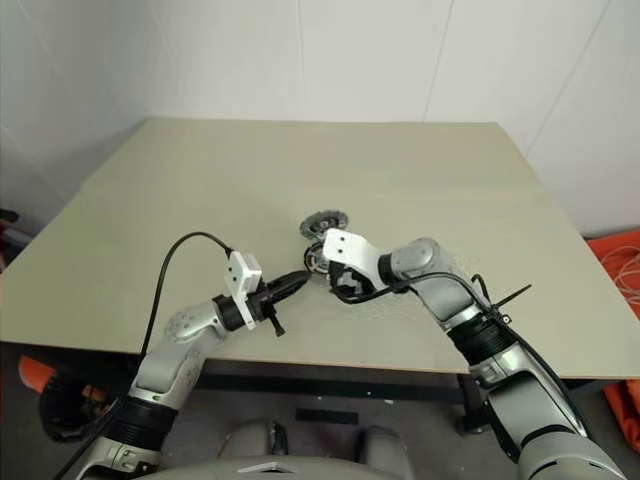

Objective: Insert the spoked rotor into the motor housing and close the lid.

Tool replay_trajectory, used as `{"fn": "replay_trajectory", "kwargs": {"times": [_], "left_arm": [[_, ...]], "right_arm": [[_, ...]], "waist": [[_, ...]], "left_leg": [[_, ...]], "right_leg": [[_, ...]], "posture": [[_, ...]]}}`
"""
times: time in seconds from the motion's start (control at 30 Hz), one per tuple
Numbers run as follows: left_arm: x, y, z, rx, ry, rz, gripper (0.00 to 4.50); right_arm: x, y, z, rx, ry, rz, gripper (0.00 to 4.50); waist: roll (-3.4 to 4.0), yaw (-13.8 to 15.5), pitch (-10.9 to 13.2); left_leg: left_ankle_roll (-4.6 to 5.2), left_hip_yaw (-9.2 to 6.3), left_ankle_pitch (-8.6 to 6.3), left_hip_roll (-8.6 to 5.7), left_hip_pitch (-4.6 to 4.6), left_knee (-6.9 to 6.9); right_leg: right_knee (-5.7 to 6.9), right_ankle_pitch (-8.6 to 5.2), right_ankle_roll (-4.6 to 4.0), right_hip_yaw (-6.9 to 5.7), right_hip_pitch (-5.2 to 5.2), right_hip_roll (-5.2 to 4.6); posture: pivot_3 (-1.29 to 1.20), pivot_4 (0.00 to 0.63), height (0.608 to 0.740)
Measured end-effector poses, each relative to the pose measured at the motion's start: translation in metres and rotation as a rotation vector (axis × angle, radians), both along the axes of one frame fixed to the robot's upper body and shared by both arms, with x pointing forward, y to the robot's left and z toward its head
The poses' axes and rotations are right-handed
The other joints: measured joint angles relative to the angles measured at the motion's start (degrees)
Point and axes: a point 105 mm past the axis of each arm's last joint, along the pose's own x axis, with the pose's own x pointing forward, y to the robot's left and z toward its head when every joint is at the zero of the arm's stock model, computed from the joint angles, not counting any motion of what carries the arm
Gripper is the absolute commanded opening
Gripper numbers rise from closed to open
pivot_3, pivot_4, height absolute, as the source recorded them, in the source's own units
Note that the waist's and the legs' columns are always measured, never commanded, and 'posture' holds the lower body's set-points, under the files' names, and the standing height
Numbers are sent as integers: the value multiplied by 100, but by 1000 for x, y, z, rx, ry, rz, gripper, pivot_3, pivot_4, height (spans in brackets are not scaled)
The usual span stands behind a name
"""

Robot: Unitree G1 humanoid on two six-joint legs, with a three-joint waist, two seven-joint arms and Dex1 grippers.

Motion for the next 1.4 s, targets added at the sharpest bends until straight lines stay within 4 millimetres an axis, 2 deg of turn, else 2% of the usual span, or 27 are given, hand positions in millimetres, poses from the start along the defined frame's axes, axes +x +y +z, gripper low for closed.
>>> {"fn": "replay_trajectory", "kwargs": {"times": [0.57,0.7,0.83,1.23,1.4], "left_arm": [[1,-1,0,-10,3,18,0],[2,-1,0,-14,4,22,0],[2,-2,1,-21,5,28,0],[3,-2,1,-31,11,42,0],[3,-2,2,-32,8,44,0]], "right_arm": [[15,-3,1,-38,-24,30,2210],[15,-3,2,-43,-28,35,1346],[12,1,2,-40,-20,67,18],[12,3,3,-39,-19,70,18],[12,3,6,-27,9,6,18]], "waist": [[-1,-5,0],[-1,-3,0],[-2,-4,0],[-5,-7,2],[-4,-1,12]], "left_leg": [[0,0,0,1,5,1],[0,0,0,1,5,1],[0,1,0,2,8,2],[-1,0,1,2,7,3],[-3,0,2,3,4,3]], "right_leg": [[1,0,0,0,4,0],[1,0,0,0,4,0],[3,1,-1,0,6,0],[2,1,-1,0,6,0],[3,1,-1,0,4,0]], "posture": [[0,0,740],[0,0,740],[0,0,740],[0,0,740],[0,0,740]]}}
